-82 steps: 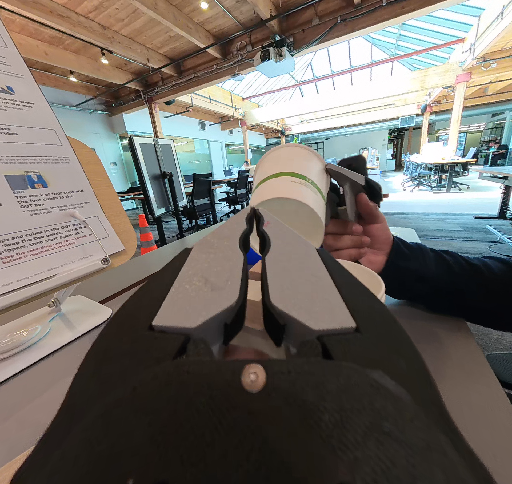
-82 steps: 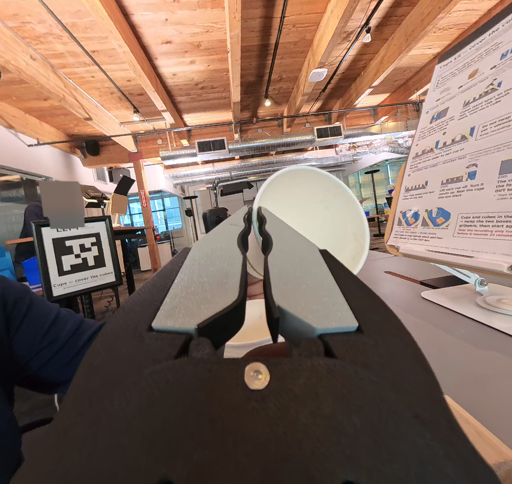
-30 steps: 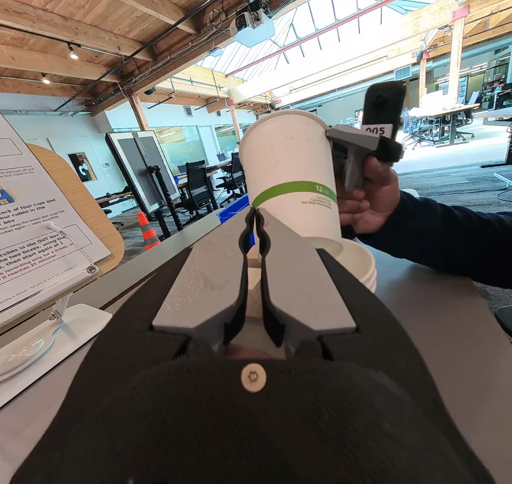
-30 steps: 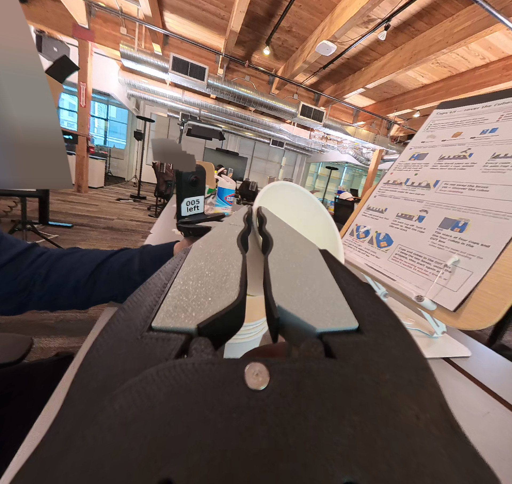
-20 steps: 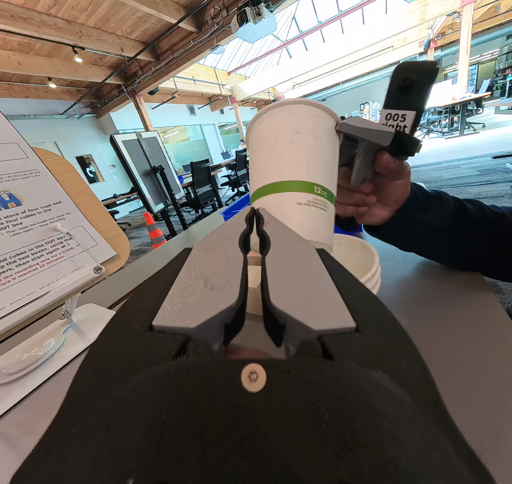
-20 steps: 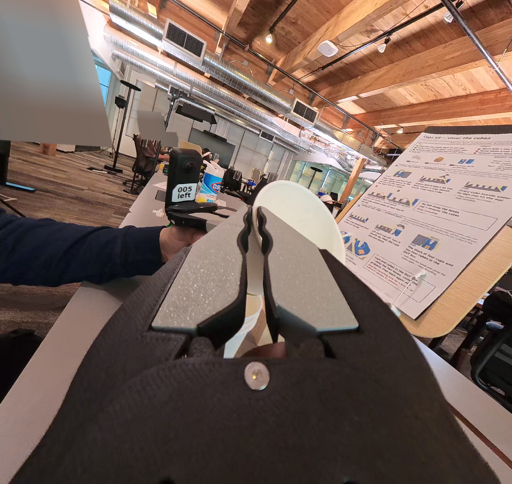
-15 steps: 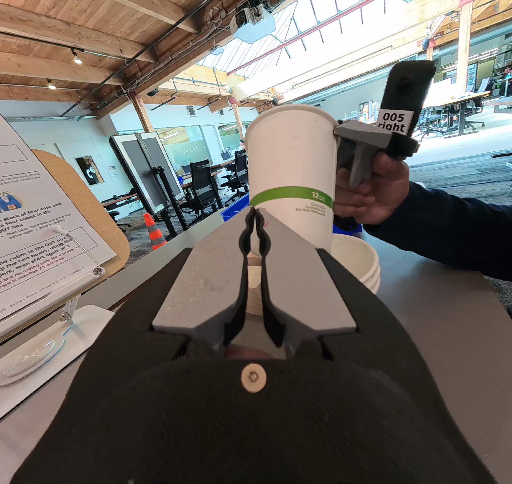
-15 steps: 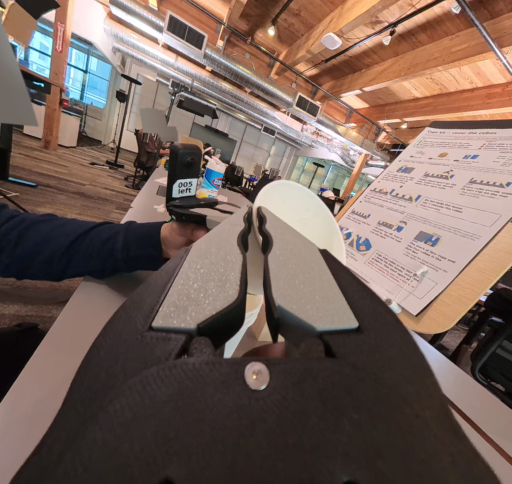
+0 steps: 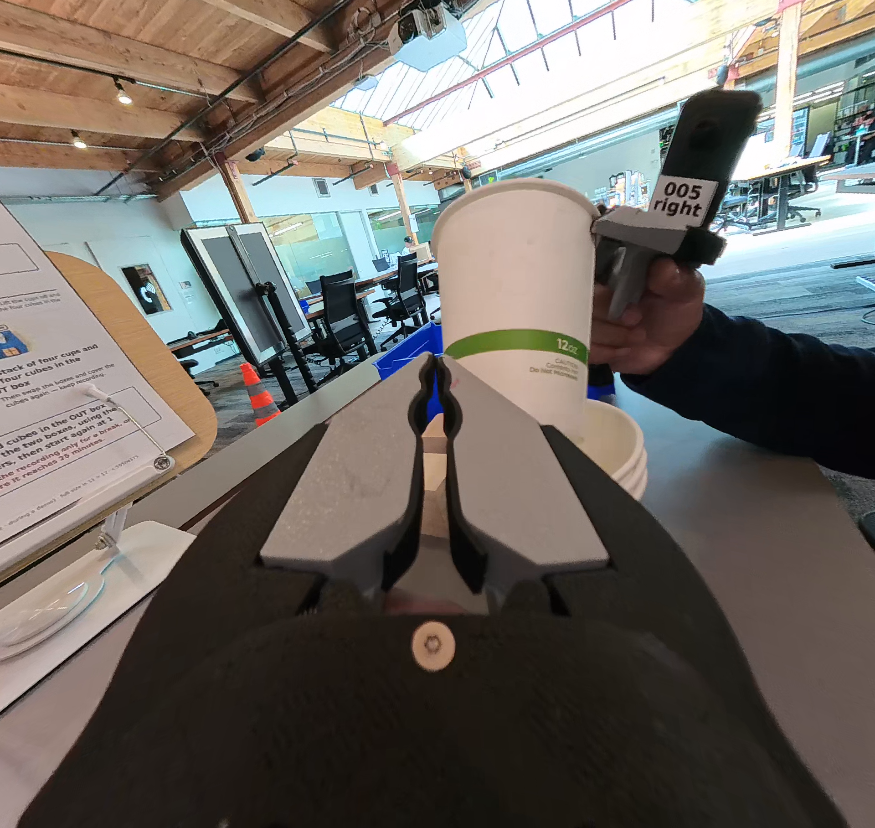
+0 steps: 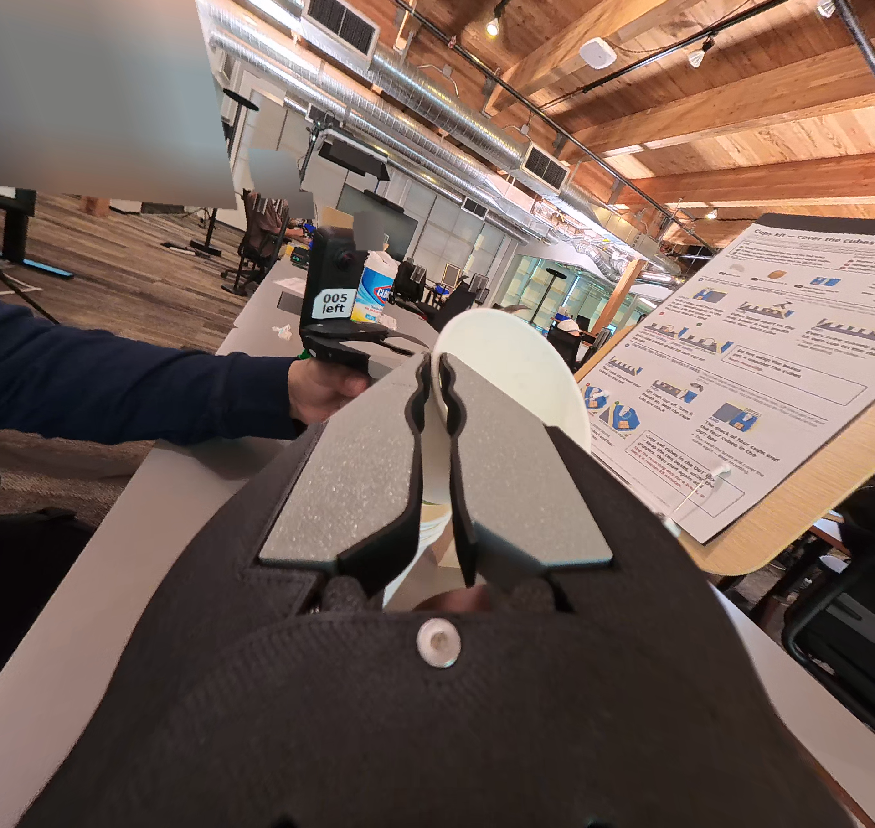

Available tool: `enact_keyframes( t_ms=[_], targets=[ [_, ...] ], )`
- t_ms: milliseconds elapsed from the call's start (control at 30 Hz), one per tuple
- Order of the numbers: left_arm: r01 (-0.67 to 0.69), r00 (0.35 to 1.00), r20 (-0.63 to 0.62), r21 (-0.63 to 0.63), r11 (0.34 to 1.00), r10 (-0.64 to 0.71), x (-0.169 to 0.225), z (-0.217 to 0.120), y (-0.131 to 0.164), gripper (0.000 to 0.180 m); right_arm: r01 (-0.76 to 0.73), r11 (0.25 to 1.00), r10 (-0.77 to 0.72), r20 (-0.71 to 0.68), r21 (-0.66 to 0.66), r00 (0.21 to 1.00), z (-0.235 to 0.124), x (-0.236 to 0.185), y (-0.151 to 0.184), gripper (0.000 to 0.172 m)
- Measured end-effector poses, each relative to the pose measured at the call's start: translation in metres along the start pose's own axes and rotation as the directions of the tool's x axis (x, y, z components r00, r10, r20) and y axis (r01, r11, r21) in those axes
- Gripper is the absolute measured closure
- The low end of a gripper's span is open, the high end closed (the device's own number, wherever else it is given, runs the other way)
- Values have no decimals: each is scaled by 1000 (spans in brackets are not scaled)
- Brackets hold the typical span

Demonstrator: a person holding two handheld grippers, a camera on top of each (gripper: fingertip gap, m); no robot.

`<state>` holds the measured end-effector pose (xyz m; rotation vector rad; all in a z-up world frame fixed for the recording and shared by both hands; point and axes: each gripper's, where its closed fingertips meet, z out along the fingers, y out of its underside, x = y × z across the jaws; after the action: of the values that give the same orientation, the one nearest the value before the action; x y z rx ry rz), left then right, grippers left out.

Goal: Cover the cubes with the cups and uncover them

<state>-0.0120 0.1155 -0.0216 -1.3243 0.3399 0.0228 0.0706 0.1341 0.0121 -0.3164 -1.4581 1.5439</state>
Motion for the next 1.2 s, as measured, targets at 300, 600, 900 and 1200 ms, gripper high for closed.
enact_keyframes(
  t_ms=[300,600,900,1200],
  targets=[
    [2,1000,-11,-6,1000,-2,2,1,1,180,60,996,-58,33,-62,998,-4,-5,5,172],
    [-22,998,-60,-73,997,18,14,6,15,180,90,990,-81,83,-107,993,5,-20,16,172],
    [-28,999,-47,-73,997,25,11,6,15,180,66,995,-64,34,-70,997,9,-17,16,171],
    [-25,998,-52,-78,997,21,11,6,16,180,-10,1000,11,33,-25,999,10,-16,11,167]
  ],
)
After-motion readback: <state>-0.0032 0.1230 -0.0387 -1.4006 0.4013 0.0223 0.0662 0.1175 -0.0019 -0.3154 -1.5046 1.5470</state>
